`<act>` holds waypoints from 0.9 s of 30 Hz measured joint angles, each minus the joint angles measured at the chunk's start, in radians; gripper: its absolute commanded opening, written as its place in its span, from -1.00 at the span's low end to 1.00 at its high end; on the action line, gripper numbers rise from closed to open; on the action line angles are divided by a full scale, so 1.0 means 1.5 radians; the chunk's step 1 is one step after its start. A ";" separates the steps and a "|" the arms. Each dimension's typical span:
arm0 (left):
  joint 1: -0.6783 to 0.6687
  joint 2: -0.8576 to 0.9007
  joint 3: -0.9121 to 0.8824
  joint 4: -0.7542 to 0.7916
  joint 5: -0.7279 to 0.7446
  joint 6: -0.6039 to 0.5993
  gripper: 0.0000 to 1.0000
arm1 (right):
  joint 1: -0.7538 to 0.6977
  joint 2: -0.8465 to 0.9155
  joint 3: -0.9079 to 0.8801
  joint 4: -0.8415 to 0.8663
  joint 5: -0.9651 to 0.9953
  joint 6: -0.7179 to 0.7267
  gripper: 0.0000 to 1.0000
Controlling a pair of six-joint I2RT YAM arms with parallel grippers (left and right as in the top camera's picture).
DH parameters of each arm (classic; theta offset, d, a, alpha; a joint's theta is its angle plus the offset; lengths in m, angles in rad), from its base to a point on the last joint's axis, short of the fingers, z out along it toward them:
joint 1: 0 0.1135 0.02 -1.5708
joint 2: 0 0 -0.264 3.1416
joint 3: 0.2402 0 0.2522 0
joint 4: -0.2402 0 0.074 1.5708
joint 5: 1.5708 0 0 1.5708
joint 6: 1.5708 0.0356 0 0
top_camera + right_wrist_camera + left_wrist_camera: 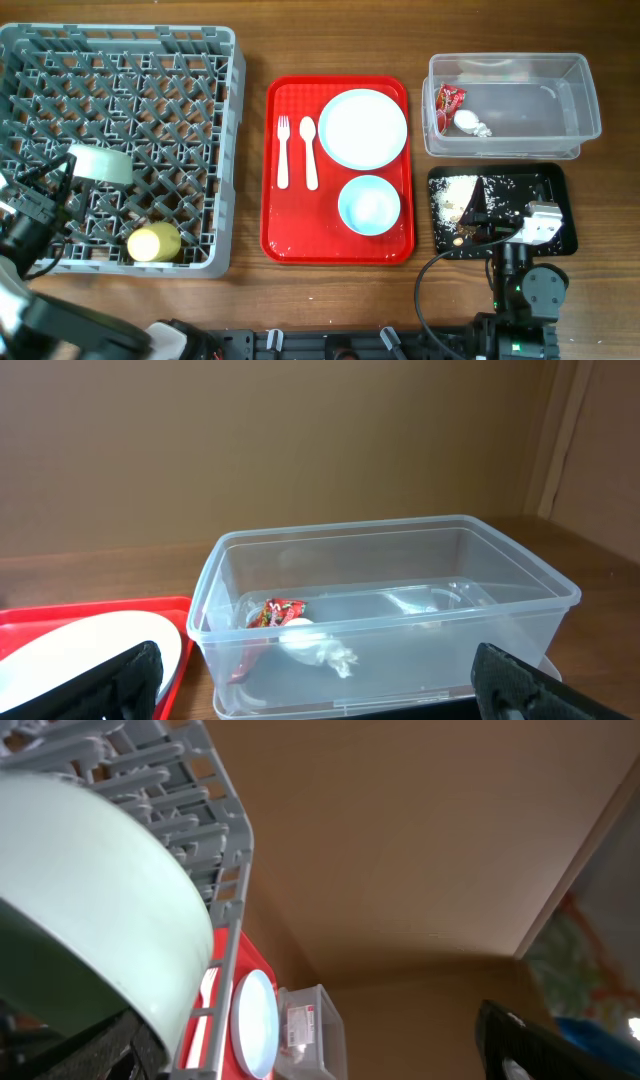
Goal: Sort waste into correct bins and load items into the dishwasher rack
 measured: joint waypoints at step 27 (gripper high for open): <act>-0.304 -0.234 0.012 0.061 -0.511 -0.172 0.43 | 0.000 0.000 0.000 0.000 0.000 0.000 1.00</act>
